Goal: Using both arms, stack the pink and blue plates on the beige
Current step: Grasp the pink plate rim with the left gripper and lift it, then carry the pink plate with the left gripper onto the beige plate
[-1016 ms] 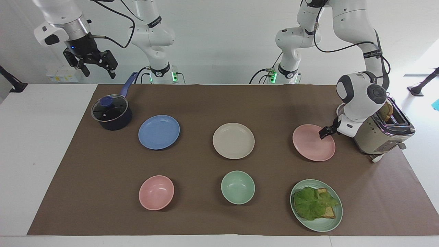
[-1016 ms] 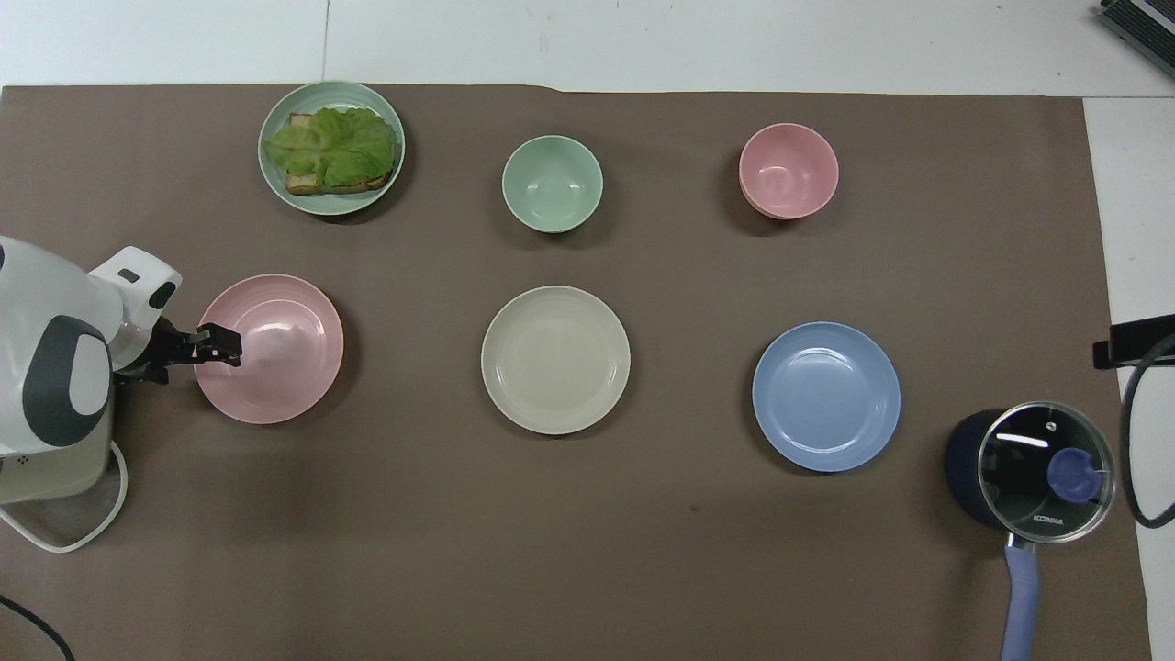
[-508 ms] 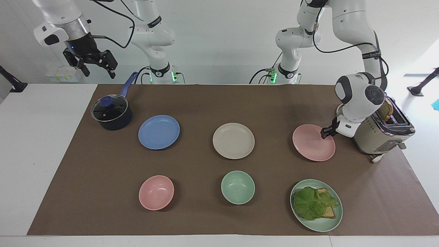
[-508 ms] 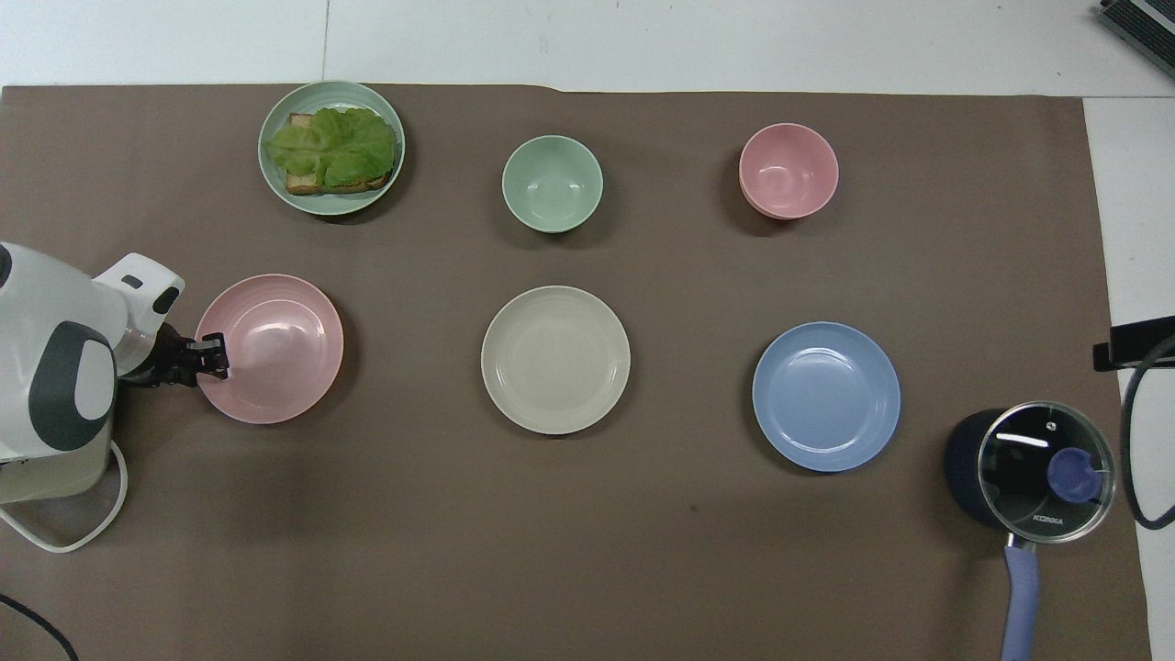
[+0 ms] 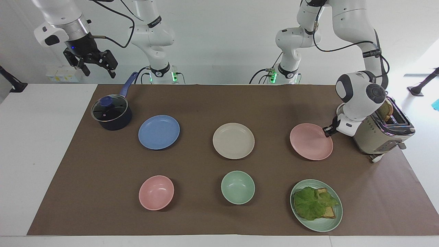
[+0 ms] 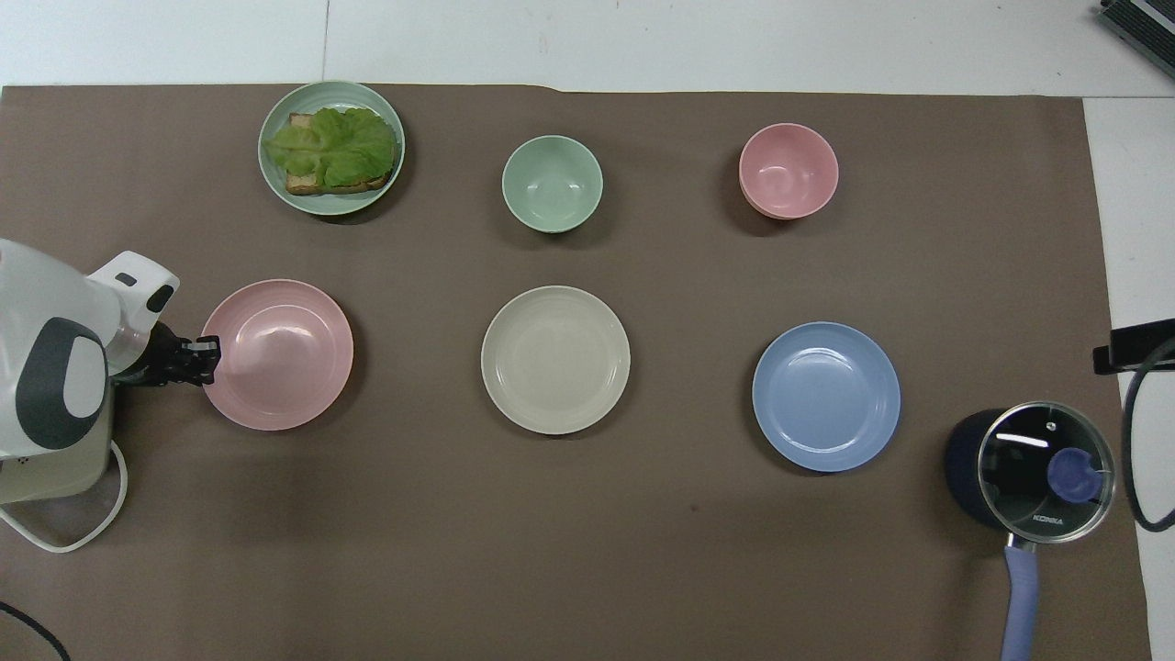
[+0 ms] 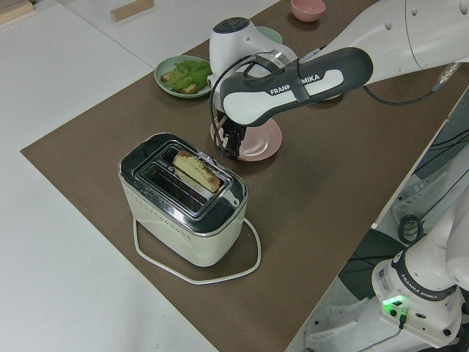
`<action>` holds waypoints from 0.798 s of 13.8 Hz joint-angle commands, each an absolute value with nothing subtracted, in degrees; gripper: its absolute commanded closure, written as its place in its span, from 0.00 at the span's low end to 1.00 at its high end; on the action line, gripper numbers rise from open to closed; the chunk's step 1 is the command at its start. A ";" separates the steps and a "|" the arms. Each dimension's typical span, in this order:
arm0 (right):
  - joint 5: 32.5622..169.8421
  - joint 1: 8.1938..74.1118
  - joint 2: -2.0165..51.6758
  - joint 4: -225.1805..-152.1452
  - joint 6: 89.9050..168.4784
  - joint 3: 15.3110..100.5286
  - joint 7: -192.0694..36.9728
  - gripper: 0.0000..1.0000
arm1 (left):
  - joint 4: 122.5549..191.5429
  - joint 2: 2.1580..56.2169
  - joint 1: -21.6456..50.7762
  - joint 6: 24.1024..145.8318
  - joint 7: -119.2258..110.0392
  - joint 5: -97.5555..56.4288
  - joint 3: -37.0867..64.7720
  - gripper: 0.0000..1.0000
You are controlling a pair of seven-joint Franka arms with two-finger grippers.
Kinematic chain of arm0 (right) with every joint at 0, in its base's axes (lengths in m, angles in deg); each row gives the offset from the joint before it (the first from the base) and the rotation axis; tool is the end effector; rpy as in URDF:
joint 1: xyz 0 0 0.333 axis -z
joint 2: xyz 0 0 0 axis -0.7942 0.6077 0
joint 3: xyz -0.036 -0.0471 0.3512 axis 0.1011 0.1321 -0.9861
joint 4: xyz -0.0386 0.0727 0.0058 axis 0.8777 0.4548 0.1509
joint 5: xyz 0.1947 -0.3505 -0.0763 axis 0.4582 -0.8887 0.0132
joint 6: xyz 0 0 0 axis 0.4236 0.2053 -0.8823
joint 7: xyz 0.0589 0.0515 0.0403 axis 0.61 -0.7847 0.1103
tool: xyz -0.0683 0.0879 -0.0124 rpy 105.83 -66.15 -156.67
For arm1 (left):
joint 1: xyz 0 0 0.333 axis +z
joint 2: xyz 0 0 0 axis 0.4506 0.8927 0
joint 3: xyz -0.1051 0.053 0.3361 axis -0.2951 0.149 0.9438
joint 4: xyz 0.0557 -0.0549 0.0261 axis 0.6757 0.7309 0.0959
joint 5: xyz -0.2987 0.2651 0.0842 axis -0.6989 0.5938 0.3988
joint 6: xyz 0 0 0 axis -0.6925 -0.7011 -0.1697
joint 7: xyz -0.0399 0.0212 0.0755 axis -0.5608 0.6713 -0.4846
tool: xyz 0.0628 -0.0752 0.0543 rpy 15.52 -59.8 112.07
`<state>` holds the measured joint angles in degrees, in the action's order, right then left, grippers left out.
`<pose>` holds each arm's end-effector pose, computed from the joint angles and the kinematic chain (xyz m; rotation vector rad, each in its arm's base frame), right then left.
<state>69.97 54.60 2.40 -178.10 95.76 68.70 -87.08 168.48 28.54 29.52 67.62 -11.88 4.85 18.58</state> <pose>0.5112 -0.0541 0.6935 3.1332 -0.1937 -0.0533 0.5661 0.0439 0.3541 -3.1011 -0.3395 0.2426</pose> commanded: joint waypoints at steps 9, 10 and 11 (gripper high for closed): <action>70.26 55.39 1.40 -178.95 95.44 68.46 -87.74 0.00 | 156.57 22.21 29.24 44.42 -10.47 -13.86 17.93 1.00; 70.26 55.39 1.32 -178.95 95.53 68.46 -87.74 0.00 | 157.35 22.03 28.72 44.41 -8.72 -16.15 17.40 1.00; 70.26 55.39 1.40 -178.95 95.62 68.46 -87.74 0.00 | 158.15 21.24 25.84 45.19 -6.78 -17.21 17.31 1.00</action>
<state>69.97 54.69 2.40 -178.10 95.76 68.70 -87.08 155.96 23.04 29.09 45.10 -10.11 -14.49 17.45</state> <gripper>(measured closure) 0.000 0.956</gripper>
